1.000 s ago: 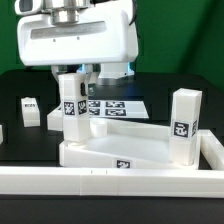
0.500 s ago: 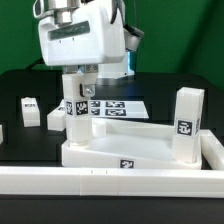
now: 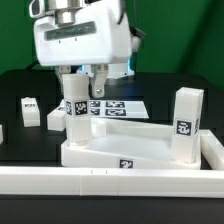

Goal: Assemble desk

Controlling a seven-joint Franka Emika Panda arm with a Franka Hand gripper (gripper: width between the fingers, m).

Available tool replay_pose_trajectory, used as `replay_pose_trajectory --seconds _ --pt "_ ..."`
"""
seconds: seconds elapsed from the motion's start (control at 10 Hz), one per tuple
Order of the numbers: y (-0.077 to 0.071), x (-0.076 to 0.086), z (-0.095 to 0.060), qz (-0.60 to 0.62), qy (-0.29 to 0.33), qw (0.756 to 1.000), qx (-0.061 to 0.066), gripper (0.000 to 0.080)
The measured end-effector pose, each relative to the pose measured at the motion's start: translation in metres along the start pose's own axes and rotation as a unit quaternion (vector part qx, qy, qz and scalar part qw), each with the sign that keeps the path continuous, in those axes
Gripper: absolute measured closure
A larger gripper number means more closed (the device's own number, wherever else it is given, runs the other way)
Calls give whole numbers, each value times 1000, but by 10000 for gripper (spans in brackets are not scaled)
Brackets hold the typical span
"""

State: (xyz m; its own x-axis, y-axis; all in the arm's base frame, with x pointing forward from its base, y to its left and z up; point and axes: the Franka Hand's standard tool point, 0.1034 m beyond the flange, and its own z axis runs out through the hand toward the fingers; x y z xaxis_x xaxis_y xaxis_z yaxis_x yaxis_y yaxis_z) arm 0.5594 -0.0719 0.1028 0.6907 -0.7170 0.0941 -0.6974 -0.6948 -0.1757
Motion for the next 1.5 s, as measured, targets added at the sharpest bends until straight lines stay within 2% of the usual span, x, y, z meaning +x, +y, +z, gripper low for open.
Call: replay_pose_trajectory --seconds 0.2,0.6,0.8,0.9,1.1,1.3,1.5 --pt "-1 1 -1 -81 0 997 -1 152" --pt "-5 4 -4 -280 -7 960 -3 151" --pt "-2 7 -4 -368 -8 930 -4 151" --pt "-2 6 -4 -383 -8 924 -4 151" --pt "0 8 -4 -480 -10 877 -11 151" --pt "1 8 -3 -520 -11 854 -13 151" --pt "2 8 -2 -515 -12 857 -13 408"
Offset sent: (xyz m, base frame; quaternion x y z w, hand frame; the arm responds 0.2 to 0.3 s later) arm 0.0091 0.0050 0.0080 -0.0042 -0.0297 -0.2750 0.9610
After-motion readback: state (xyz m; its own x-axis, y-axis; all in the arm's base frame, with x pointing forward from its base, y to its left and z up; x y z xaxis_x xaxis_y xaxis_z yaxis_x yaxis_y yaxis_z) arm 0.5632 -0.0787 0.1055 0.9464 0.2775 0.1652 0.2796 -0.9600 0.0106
